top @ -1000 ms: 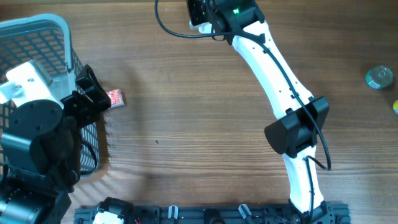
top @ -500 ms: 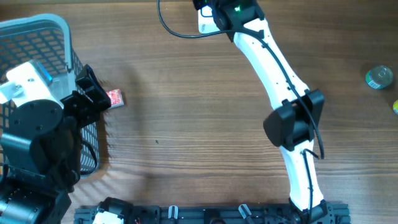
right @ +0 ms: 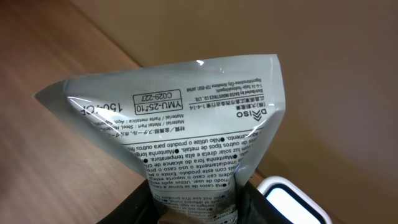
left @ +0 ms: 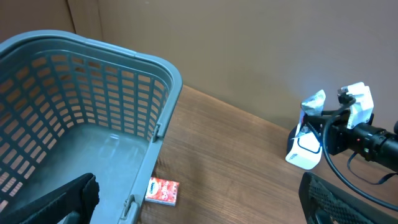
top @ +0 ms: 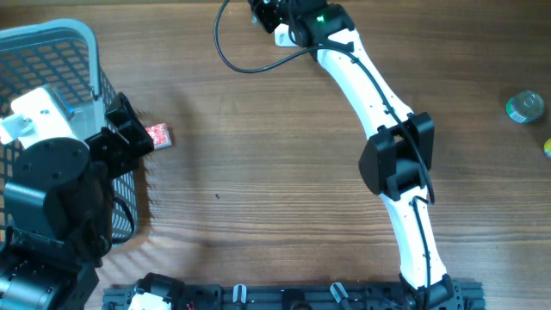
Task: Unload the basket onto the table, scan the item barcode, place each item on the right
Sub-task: 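Hold the package's barcode side in front of the scanner, then carry the package away to the right edge of the table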
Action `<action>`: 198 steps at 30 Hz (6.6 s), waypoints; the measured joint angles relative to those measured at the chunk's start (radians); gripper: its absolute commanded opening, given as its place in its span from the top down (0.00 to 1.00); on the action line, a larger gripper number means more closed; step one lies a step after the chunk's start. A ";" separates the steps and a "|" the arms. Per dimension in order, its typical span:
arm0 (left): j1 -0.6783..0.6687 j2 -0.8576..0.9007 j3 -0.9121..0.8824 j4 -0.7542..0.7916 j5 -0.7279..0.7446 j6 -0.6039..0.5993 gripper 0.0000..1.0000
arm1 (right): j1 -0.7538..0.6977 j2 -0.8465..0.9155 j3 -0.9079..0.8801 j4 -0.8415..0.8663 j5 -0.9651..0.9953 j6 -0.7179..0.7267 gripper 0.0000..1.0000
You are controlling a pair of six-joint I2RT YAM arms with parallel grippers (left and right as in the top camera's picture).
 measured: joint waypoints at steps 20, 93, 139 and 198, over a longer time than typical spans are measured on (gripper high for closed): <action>0.000 0.000 0.000 -0.029 -0.003 0.027 0.00 | -0.256 0.036 0.000 0.187 -0.756 -0.031 0.95; 0.000 0.011 0.000 -0.206 -0.078 0.035 0.00 | -0.284 0.330 0.000 0.796 -0.723 0.009 0.95; 0.000 0.011 0.000 -0.208 -0.079 0.054 0.00 | -0.375 0.420 0.002 1.443 -1.020 1.019 0.95; 0.000 0.011 0.000 -0.171 -0.079 0.057 0.00 | -0.596 -0.180 0.008 -0.620 0.136 0.208 0.95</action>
